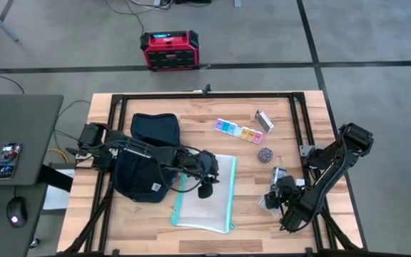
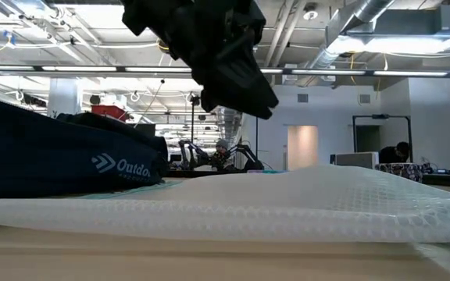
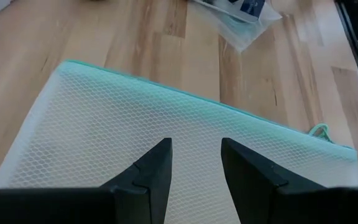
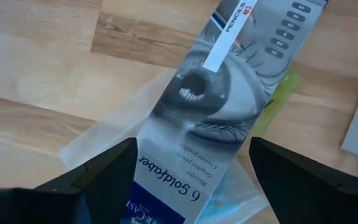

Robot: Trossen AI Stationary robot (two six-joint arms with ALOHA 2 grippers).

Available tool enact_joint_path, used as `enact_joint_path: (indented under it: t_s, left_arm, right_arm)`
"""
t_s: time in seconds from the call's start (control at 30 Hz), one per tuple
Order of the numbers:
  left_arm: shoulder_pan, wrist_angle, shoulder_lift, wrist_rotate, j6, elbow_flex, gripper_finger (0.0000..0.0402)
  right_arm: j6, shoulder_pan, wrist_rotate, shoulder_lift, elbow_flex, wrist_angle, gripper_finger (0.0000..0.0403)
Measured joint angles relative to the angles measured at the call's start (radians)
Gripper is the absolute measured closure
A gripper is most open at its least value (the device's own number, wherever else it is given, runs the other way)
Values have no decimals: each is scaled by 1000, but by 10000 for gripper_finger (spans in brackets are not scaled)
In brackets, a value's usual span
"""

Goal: Unpack backpack
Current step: Put the pencil case into the zip bag

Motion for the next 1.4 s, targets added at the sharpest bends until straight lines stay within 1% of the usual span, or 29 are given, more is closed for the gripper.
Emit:
enact_joint_path:
  t_s: [0.3,0.33,0.37,0.4,0.47,0.57,0.6,0.63,0.73,0.87,0.9,1.03,1.27,1.4]
  left_arm:
    - [0,-6,-1,-1,4,1,277]
    - [30,-90,-20,-63,37,31,277]
    - [36,-102,-46,-97,46,39,276]
    - [42,-90,-85,-120,49,43,276]
    - [46,-58,-106,-139,48,55,276]
    - [32,-79,-86,-115,48,47,277]
    - [32,-123,-74,-106,49,37,277]
    - [32,-133,-68,-104,49,32,276]
    - [36,-89,-97,-127,47,52,276]
    - [31,-111,-76,-108,47,43,276]
    - [30,-141,-73,-104,47,39,276]
    - [35,-125,-93,-122,47,49,276]
    - [33,-148,-86,-114,48,46,276]
    - [34,-142,-85,-115,47,45,276]
  right_arm:
    - [-4,0,0,0,0,0,97]
    - [-88,-2,0,0,9,-23,97]
    - [-133,-2,6,-1,13,-19,98]
    - [-149,-2,-1,-2,14,-11,97]
    - [-154,-2,-11,0,16,13,97]
    - [-143,-24,-11,-5,16,30,97]
    - [-144,-33,-11,-7,16,30,97]
    - [-150,-38,-11,-8,16,33,97]
    - [-155,-52,-10,-8,16,30,97]
    - [-158,-71,-9,-8,16,39,97]
    - [-158,-77,-9,-8,16,47,97]
    - [-164,-101,-7,-8,18,89,97]
    - [-182,-139,-18,-9,20,168,97]
    - [-233,-148,-20,-9,20,179,97]
